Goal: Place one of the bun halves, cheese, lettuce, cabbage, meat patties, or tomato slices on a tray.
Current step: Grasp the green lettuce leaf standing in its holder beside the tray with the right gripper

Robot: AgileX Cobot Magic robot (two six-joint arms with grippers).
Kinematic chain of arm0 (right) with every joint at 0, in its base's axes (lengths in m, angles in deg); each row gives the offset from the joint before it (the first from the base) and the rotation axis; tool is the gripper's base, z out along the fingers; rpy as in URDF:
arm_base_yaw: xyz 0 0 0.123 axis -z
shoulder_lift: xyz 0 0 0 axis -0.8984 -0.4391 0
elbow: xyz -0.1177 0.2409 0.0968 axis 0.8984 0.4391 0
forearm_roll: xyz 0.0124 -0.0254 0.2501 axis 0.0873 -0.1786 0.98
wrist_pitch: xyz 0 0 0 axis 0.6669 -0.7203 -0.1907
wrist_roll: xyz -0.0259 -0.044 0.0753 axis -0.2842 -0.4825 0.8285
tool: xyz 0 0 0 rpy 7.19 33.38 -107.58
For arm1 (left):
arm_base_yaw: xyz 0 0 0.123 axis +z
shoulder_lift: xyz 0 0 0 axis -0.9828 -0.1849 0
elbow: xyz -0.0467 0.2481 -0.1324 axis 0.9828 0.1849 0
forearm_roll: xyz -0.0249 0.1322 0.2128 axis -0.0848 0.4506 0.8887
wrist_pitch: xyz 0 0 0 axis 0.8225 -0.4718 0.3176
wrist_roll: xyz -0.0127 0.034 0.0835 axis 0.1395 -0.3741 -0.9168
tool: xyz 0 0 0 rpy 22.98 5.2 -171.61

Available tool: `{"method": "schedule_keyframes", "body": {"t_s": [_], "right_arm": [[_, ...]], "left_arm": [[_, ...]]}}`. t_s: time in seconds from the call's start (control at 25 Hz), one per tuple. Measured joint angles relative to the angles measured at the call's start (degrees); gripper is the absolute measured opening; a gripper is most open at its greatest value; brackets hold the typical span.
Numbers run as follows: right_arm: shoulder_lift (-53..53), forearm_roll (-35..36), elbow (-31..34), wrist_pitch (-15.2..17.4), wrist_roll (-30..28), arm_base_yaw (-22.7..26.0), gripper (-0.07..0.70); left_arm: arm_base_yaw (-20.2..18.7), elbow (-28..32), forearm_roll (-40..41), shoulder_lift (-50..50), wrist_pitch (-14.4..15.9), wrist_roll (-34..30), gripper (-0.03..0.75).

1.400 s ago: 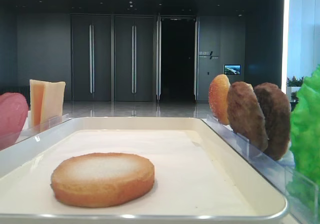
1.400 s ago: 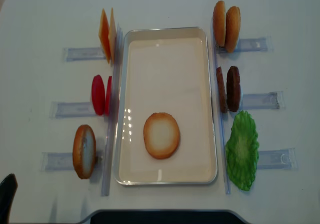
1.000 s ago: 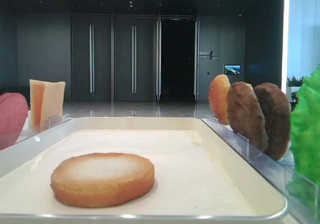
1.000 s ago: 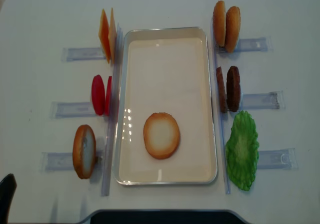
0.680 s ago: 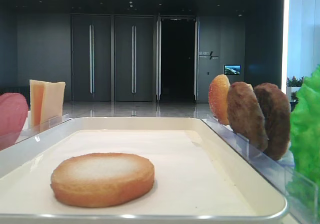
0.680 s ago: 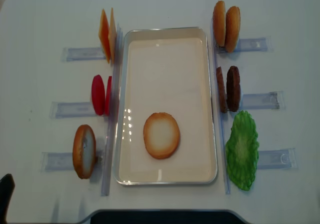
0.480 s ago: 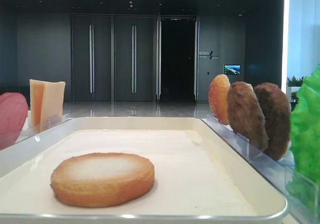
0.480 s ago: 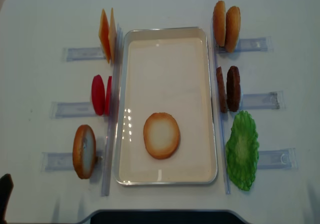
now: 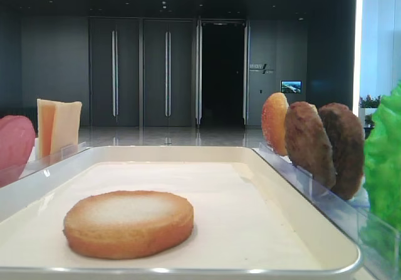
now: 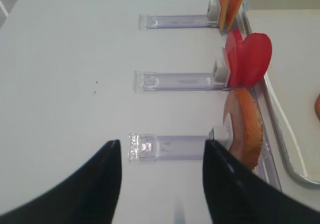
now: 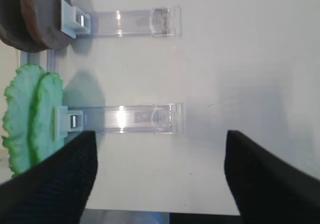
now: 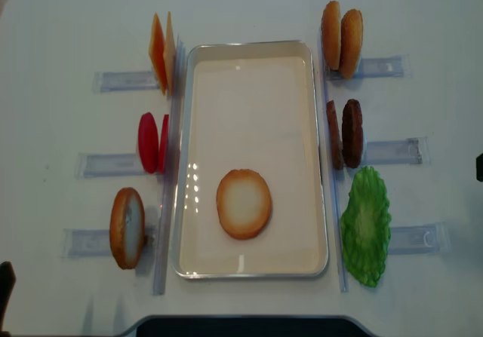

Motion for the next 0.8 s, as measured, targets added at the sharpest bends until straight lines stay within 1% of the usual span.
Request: {"method": "schedule_keyframes", "body": {"t_s": [0.08, 0.2, 0.4, 0.48, 0.52, 0.6, 0.72, 0.8], "right_arm": [[-3.5, 0.1, -2.4, 1.0, -0.1, 0.0, 0.531], [-7.2, 0.1, -4.5, 1.3, -0.5, 0.0, 0.531], [-8.3, 3.1, -4.8, 1.5, -0.7, 0.0, 0.531], [-8.3, 4.5, -4.8, 1.5, -0.6, -1.0, 0.531], [-8.3, 5.1, -4.8, 1.5, -0.2, -1.9, 0.531], [-8.3, 5.4, -4.8, 1.5, 1.4, -5.0, 0.531], [-8.3, 4.7, -4.8, 1.5, 6.3, -11.0, 0.531], [-8.3, 2.9, -4.8, 0.8, 10.0, -15.0, 0.531]], "left_arm": [[0.0, 0.0, 0.0, 0.0, 0.0, 0.0, 0.377], [0.0, 0.0, 0.0, 0.0, 0.0, 0.0, 0.354], [0.0, 0.0, 0.0, 0.0, 0.0, 0.0, 0.311], [0.0, 0.0, 0.0, 0.0, 0.0, 0.0, 0.294], [0.0, 0.0, 0.0, 0.0, 0.0, 0.0, 0.285], [0.0, 0.0, 0.0, 0.0, 0.0, 0.0, 0.262], [0.0, 0.0, 0.0, 0.0, 0.0, 0.0, 0.227], [0.0, 0.0, 0.0, 0.0, 0.0, 0.0, 0.204]]}}
